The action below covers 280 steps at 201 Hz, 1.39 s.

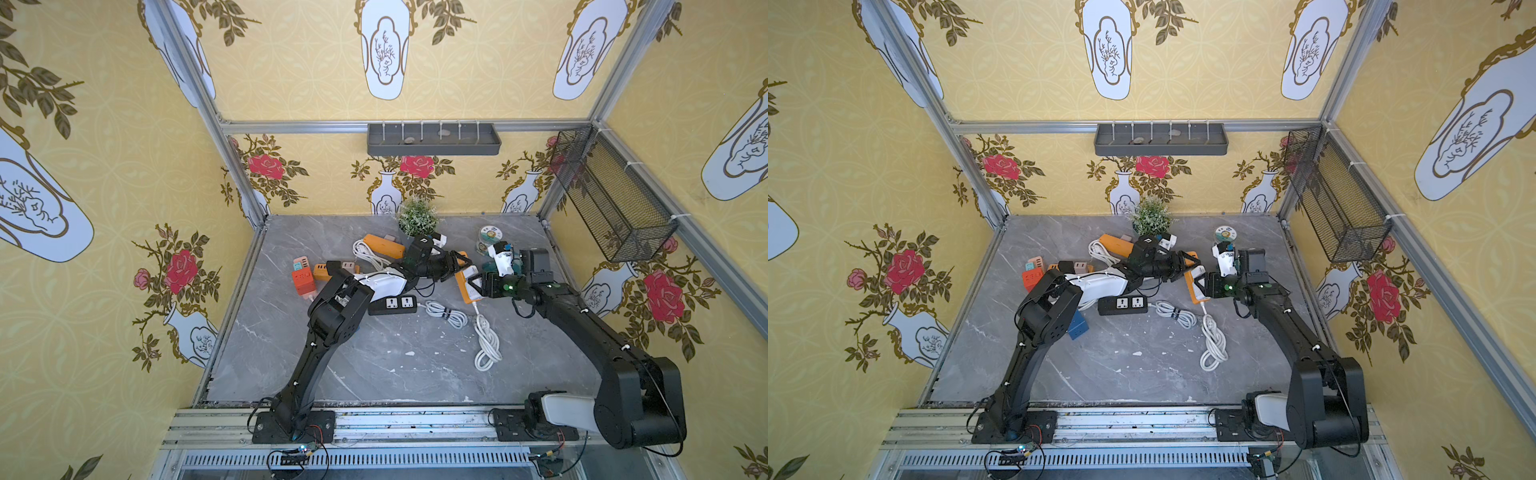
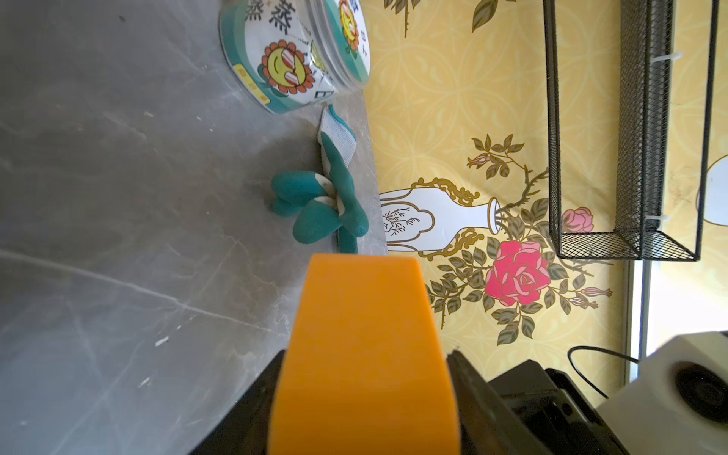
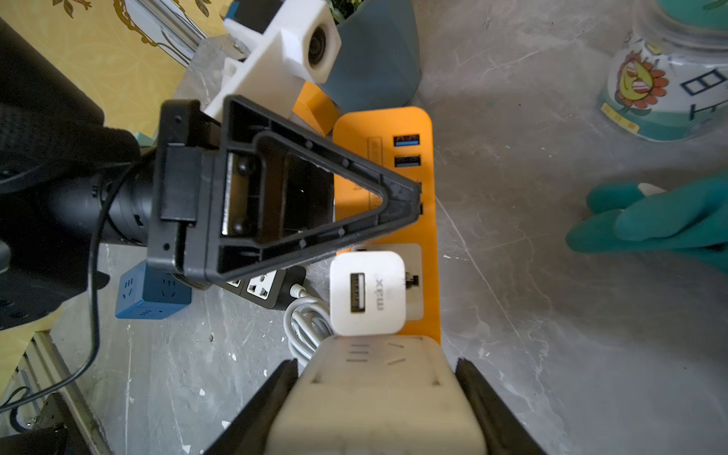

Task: Pull the plug off the socket
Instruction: Remove the plug from the socket, then place the plug at the center of the board.

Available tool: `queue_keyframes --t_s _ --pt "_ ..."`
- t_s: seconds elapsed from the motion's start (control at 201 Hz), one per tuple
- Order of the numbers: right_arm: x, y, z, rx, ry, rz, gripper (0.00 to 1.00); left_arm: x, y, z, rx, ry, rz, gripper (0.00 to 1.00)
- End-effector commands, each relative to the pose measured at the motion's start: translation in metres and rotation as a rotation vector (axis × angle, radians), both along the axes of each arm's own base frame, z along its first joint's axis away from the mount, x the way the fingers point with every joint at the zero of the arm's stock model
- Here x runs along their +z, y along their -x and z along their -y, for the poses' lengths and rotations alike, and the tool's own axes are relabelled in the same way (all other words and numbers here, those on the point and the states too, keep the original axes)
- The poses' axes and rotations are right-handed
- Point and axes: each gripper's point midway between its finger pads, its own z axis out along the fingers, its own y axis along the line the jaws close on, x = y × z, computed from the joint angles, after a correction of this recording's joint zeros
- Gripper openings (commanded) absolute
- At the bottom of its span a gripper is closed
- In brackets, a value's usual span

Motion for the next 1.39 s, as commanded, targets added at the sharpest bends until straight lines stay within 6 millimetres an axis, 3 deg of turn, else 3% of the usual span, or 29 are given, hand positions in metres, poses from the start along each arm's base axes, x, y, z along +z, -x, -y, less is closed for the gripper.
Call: queue_keyframes --t_s 0.0,0.06,0.194,0.254,0.319,0.378,0.423,0.488,0.543,0.593,0.662,0.772,0.832,0.981,1.095,1.16,1.26,1.389 --pt "0.022 -0.013 -0.007 0.015 -0.070 0.077 0.43 0.008 -0.001 0.001 0.000 0.040 0.022 0.50" --pt "0.017 -0.013 -0.004 0.001 -0.071 0.046 0.43 0.013 -0.003 -0.001 0.010 0.048 0.038 0.37" --pt "0.003 -0.011 0.011 -0.065 -0.052 -0.066 0.38 0.017 -0.007 -0.008 0.049 0.025 0.075 0.23" --pt "0.006 -0.007 -0.002 -0.043 -0.011 -0.083 0.38 0.011 -0.009 -0.011 0.057 -0.016 0.080 0.19" --pt "0.012 -0.004 -0.021 -0.005 0.043 -0.071 0.38 0.006 -0.009 -0.010 0.048 -0.049 0.093 0.17" --pt "0.023 -0.013 -0.023 -0.037 0.018 -0.087 0.39 -0.001 -0.009 -0.010 0.039 -0.073 0.094 0.15" --pt "0.029 -0.023 -0.009 -0.085 -0.042 -0.120 0.38 -0.006 -0.008 -0.011 0.035 -0.087 0.096 0.14" --pt "0.039 -0.034 0.027 -0.168 -0.169 -0.156 0.37 -0.014 -0.006 -0.015 0.040 -0.104 0.089 0.13" --pt "0.044 -0.034 0.051 -0.204 -0.212 -0.149 0.37 -0.018 -0.006 -0.019 0.048 -0.102 0.075 0.12" --pt "0.046 -0.029 0.061 -0.207 -0.208 -0.128 0.37 -0.019 -0.008 -0.021 0.059 -0.089 0.056 0.12" --pt "0.054 -0.017 0.058 -0.186 -0.199 -0.073 0.37 -0.016 -0.013 -0.023 0.073 -0.086 0.051 0.11" --pt "0.067 0.001 0.017 -0.119 -0.102 0.042 0.37 -0.010 -0.018 -0.019 0.072 -0.107 0.078 0.10" --pt "0.071 0.003 0.004 -0.124 -0.030 0.069 0.37 -0.008 -0.021 -0.016 0.064 -0.106 0.092 0.10" --pt "0.084 -0.005 0.029 -0.231 -0.005 0.040 0.38 -0.001 -0.020 -0.009 0.040 -0.050 0.116 0.10" --pt "0.113 0.007 0.038 -0.249 -0.137 0.125 0.39 0.011 -0.021 -0.002 0.020 -0.002 0.126 0.11" --pt "0.118 0.015 0.040 -0.254 -0.250 0.118 0.40 0.017 -0.024 0.003 0.009 0.016 0.130 0.12" --pt "0.091 0.025 0.055 -0.354 -0.414 -0.042 0.41 0.025 -0.026 0.007 0.003 0.030 0.144 0.12" --pt "0.024 0.041 0.089 -0.571 -0.520 -0.290 0.42 0.033 -0.022 0.004 0.002 0.045 0.179 0.12"
